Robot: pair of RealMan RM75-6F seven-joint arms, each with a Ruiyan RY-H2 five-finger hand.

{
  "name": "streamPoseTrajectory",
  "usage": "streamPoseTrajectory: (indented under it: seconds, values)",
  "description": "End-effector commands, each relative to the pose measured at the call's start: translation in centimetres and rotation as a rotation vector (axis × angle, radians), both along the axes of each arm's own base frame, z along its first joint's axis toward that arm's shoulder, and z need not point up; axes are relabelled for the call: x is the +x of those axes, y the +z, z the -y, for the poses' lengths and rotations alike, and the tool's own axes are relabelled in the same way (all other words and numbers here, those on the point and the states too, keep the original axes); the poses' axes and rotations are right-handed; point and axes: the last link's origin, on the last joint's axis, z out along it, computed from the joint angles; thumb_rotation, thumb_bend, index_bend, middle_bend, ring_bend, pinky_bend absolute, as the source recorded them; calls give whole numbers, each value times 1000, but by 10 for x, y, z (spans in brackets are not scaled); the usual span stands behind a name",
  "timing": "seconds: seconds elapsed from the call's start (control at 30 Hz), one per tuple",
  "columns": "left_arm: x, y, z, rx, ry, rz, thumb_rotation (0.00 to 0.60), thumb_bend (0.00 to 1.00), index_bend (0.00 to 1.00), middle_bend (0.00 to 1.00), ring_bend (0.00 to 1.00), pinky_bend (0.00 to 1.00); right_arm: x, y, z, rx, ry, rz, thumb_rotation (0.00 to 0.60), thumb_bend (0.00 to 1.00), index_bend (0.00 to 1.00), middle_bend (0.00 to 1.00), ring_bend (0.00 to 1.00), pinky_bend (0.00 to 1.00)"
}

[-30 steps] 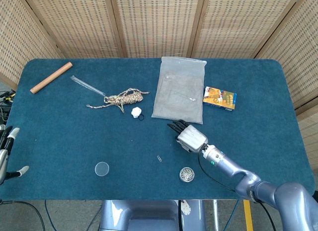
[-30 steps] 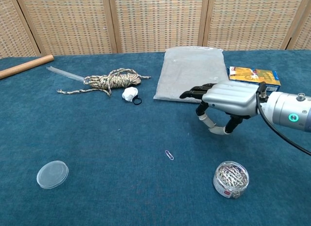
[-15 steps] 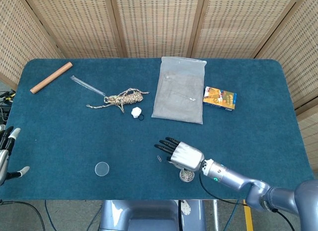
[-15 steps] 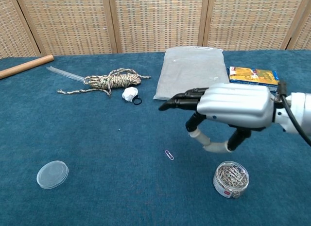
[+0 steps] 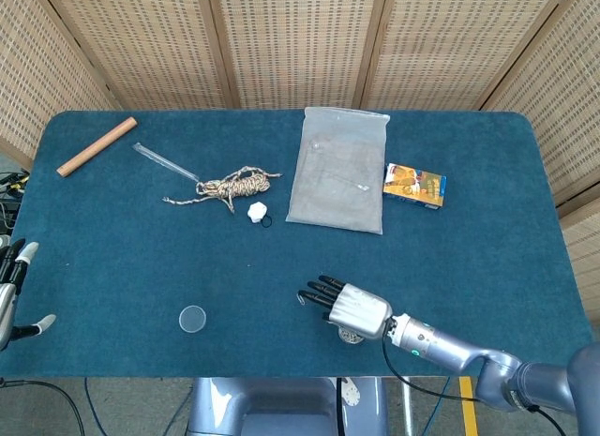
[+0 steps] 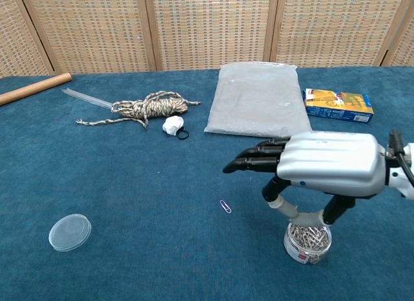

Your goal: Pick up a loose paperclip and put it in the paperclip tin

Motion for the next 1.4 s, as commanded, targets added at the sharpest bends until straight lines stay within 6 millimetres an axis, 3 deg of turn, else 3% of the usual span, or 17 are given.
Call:
streamPoseTrajectory:
  seconds: [0.03,0.43,0.5,0.67,1.4]
  values:
    - [0,-1,0,-3,1,-2,600,0,0,0,0,0,-7,-1,-4,10,-7,-16,600,652,632,38,0,108]
    - [1,-2,0,-8,1,-5,600,0,0,0,0,0,-15,-2,-12,22,7,-47,600,650,630,37,0,109]
    - [1,-2,0,-8,0,-5,600,0,0,0,0,0,-16,-2,-13,25,9,-51,600,615,597,37,0,111]
    - [0,-2,1,-8,1,-5,600,0,0,0,0,0,-16,0,-13,33,12,-54,600,474,396,38,0,111]
    - [1,-3,1,-10,-2,-8,600,0,0,0,0,0,-16,7,-11,-8,43,-58,600,330,244,38,0,113]
